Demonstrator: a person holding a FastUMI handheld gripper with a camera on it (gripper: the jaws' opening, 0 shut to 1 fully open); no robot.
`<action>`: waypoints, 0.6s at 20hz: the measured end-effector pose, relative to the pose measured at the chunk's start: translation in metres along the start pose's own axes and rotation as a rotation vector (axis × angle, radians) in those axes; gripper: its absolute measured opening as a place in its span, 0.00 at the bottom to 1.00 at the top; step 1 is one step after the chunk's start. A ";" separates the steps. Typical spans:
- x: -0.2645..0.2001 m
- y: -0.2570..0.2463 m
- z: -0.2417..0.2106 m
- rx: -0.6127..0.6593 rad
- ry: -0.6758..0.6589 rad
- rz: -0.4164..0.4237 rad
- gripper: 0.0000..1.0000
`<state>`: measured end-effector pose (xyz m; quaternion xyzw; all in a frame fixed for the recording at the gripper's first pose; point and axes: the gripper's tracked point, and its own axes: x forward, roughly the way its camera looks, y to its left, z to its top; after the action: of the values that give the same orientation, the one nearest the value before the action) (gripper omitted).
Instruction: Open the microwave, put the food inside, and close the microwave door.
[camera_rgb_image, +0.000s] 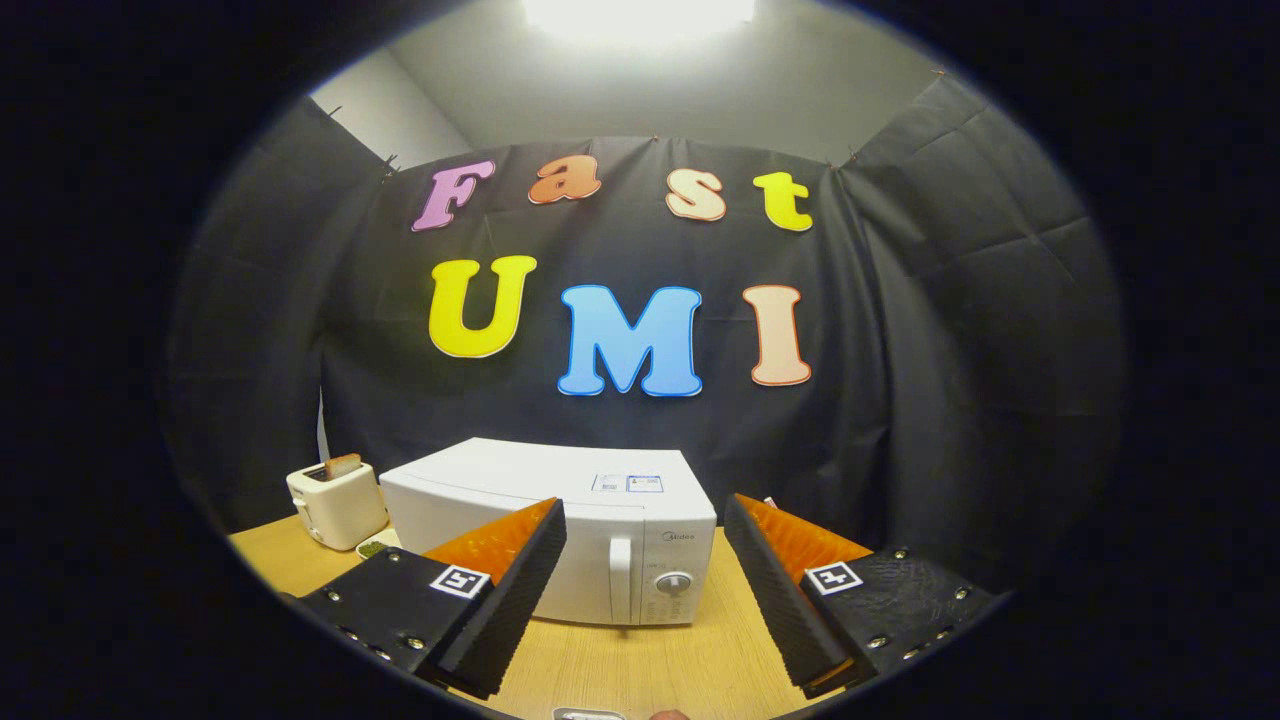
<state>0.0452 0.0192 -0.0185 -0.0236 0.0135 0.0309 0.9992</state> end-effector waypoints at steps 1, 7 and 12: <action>0.006 0.000 -0.004 -0.002 0.008 0.000 0.99; 0.050 0.002 -0.036 0.013 0.079 0.021 0.99; 0.083 0.007 -0.066 0.016 0.147 0.031 0.99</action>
<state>0.1258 0.0282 -0.0870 -0.0176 0.0873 0.0446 0.9950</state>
